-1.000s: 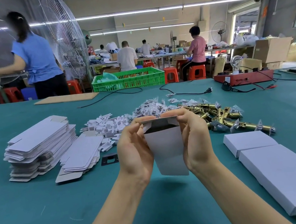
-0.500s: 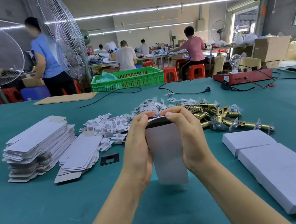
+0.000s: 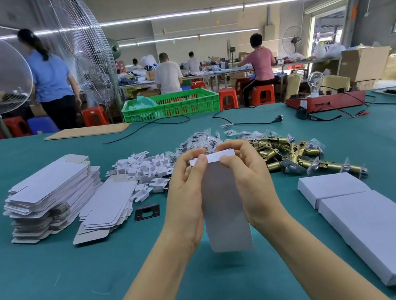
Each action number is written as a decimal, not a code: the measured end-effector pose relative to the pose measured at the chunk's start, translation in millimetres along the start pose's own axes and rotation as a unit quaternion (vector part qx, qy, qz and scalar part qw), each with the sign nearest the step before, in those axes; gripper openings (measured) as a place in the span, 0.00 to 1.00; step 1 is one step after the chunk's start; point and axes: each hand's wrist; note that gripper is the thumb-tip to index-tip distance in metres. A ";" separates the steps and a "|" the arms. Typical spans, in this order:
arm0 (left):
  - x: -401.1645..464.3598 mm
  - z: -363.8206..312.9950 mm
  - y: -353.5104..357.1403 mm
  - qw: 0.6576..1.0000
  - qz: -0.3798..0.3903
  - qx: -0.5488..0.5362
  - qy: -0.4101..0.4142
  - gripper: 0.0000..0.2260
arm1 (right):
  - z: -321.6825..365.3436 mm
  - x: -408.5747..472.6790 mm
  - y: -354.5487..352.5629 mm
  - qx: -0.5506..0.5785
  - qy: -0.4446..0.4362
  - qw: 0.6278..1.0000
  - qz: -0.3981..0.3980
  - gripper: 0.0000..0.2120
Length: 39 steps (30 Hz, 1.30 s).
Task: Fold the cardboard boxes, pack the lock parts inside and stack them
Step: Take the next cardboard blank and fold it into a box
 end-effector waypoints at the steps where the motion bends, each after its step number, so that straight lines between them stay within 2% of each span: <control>1: -0.5 0.1 0.3 1.000 -0.004 0.001 0.002 0.06 | -0.2 -0.5 0.6 -0.001 -0.003 1.000 0.000 0.08; 6: -1.7 2.1 2.8 0.999 -0.036 0.023 0.025 0.09 | 0.0 -1.4 3.5 -0.035 -0.049 0.998 -0.005 0.10; 9: 0.3 3.3 2.0 0.998 -0.038 0.042 0.034 0.09 | 0.1 -0.8 3.1 -0.034 -0.049 0.998 -0.005 0.09; 15: 2.7 6.1 0.9 0.996 -0.053 0.069 0.033 0.09 | -1.1 1.3 -0.6 -0.015 -0.029 0.999 -0.010 0.14; 18: -0.4 2.1 3.2 0.997 -0.038 0.060 0.030 0.06 | -0.3 1.9 -0.6 -0.002 -0.023 1.000 -0.015 0.14; 26: -0.8 -3.4 1.9 0.999 -0.025 0.024 0.009 0.12 | -0.4 3.0 -1.5 0.026 -0.004 0.999 -0.021 0.14; 33: 2.3 -9.3 -5.3 1.000 -0.018 0.001 -0.013 0.11 | -2.6 3.5 -0.5 0.048 0.013 0.998 -0.030 0.13; 39: 2.7 -12.9 -5.8 0.999 -0.029 0.005 -0.038 0.09 | -6.0 3.0 -0.1 0.023 0.010 0.999 -0.029 0.10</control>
Point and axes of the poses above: each hand's wrist, its own x-axis towards the middle knuckle, its own y-axis out of the palm, z = x × y, and after that the axes turned 10 degrees about -y, right-handed
